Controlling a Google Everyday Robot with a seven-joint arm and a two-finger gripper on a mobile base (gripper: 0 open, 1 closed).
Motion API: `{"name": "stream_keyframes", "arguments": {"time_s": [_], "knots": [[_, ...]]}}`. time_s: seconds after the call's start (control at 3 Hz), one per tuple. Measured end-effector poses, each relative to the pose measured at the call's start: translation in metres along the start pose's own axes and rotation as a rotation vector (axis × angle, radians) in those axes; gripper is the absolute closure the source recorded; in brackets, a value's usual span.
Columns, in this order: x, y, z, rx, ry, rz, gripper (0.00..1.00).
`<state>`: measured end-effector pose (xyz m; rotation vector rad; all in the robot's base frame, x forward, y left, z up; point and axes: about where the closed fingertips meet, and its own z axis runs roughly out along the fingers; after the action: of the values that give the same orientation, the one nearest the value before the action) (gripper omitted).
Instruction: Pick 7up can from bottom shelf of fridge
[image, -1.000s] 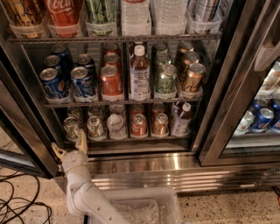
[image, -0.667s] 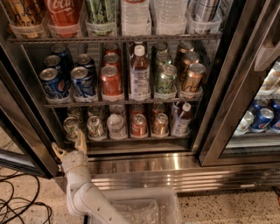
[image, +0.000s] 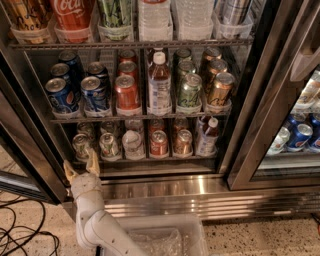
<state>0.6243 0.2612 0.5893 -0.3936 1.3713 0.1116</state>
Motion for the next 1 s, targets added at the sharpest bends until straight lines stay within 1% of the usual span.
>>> {"name": "stream_keyframes", "arguments": {"time_s": [0.33, 0.67, 1.0], "knots": [[0.007, -0.009, 0.019, 0.054, 0.001, -0.029, 0.27], [0.005, -0.012, 0.074, 0.139, -0.013, -0.021, 0.24], [0.003, -0.014, 0.082, 0.153, -0.016, -0.02, 0.3]]}}
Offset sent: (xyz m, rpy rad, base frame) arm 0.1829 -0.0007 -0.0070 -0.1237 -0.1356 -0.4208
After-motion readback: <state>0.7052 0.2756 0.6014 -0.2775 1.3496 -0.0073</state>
